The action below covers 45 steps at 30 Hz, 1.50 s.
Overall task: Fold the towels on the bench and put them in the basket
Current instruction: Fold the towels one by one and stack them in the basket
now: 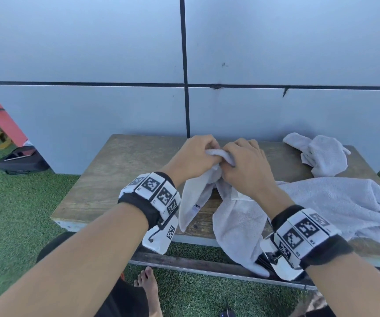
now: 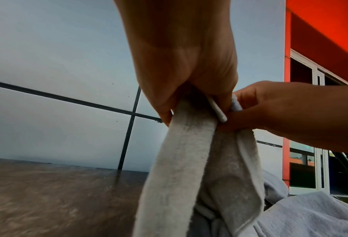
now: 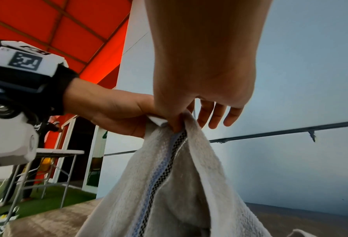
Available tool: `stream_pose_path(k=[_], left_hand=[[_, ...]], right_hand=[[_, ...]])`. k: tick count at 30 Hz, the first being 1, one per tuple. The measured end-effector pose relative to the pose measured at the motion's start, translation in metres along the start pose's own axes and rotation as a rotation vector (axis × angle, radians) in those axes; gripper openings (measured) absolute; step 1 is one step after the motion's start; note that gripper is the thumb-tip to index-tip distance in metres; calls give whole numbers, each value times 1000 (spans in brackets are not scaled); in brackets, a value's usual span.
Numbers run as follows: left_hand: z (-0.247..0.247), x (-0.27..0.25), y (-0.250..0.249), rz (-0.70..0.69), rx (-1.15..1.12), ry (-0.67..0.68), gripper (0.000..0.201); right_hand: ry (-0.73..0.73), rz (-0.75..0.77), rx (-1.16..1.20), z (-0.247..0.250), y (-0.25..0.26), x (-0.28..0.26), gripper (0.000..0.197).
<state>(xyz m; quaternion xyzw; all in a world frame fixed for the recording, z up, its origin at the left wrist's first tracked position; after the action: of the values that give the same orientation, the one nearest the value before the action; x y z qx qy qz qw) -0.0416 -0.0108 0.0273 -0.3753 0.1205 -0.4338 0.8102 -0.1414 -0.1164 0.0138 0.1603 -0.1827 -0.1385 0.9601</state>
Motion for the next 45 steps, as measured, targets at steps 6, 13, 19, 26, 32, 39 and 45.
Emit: stream_pose_path(k=[6, 13, 19, 26, 32, 39, 45], left_hand=[[0, -5, 19, 22, -123, 99, 24], [-2, 0, 12, 9, -41, -76, 27], [-9, 4, -4, -81, -52, -37, 20], [-3, 1, 1, -49, 47, 13, 24], [6, -10, 52, 138, 155, -22, 35], [-14, -19, 90, 304, 218, -9, 23], [-34, -17, 94, 304, 180, 109, 16]], right_hand=[[65, -185, 265, 6, -26, 6, 35], [119, -115, 283, 6, -21, -6, 53], [88, -42, 300, 12, -3, -4, 34], [3, -162, 162, 19, -35, -2, 38], [-154, -228, 157, 33, -75, -11, 16], [87, -433, 44, 2, -112, -33, 39], [300, -445, -7, -27, -117, -42, 38]])
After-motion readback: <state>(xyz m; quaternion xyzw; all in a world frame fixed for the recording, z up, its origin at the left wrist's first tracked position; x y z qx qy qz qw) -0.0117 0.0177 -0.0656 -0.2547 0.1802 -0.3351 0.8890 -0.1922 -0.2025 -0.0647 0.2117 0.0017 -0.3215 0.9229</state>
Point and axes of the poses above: each hand's wrist, its own x-axis towards the middle knuckle, its own z-axis out of the back of the hand, y = z × x, the point moved 4 cm from there along x, towards the middle knuckle, and after that the axes turned 5 degrees about y, right-handed, at the moved point
